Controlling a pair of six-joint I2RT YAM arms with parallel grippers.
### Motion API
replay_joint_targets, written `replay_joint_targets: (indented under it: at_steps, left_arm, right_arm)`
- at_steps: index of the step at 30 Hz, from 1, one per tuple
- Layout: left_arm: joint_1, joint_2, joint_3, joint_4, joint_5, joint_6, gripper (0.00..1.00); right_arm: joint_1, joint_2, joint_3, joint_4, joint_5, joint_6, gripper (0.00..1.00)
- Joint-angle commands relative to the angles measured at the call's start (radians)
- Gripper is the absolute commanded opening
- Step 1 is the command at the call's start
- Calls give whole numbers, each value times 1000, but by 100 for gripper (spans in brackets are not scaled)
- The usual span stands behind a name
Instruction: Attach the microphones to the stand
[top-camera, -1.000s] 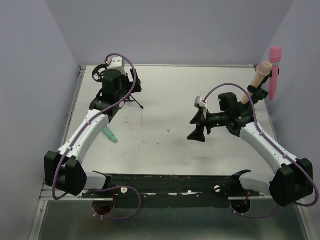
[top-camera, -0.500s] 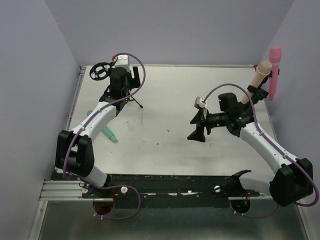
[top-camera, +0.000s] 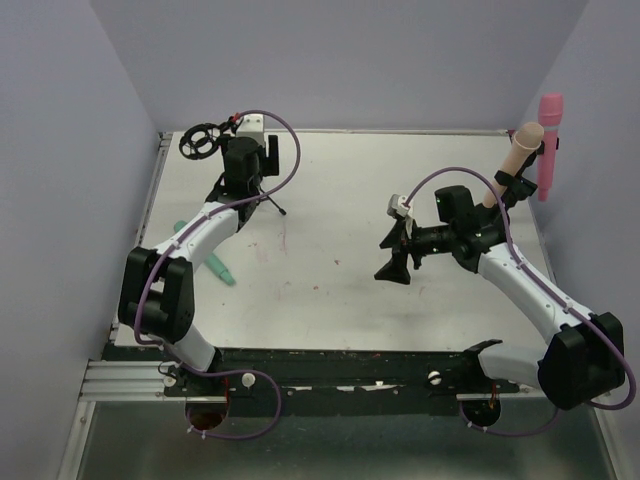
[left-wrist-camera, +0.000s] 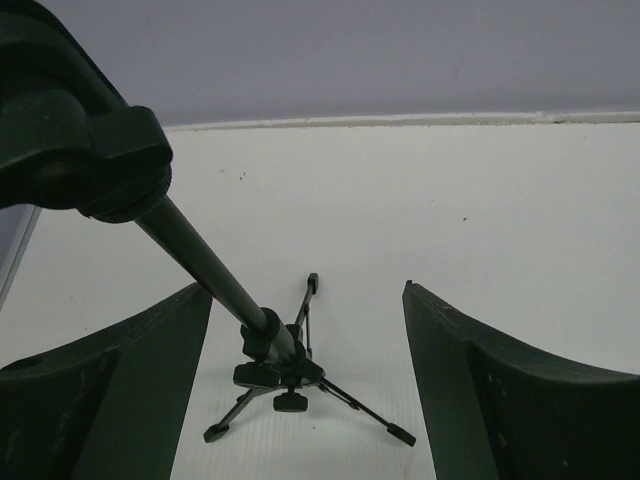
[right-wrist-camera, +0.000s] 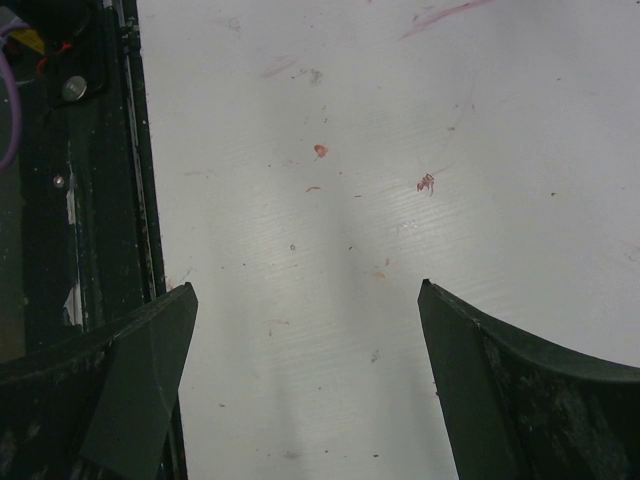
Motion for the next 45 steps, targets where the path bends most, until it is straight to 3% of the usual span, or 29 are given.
replay_joint_targets:
  at_steps: [1,14,24,32,37,45]
  left_arm:
    - [-16,22,-12,30,-22,75,86]
    - [-31,119,77,-34,-116,153,90]
    - [-31,182,167,-68,-179,173,81]
    - [-31,186,180,-56,-168,193,58]
    - [-40,133,134,-10,-82,213,25]
    - [-151,-91,-56,95,215,225,19]
  right_arm:
    - [2,10,-5,-1,4,-18,100]
    - [1,14,-2,-11,5,-27,100]
    - [2,15,1,-20,1,-33,100]
    - [2,17,4,-26,-1,-33,100]
    - [4,17,6,-28,2,-38,100]
    - [4,17,9,-32,13,-44,100]
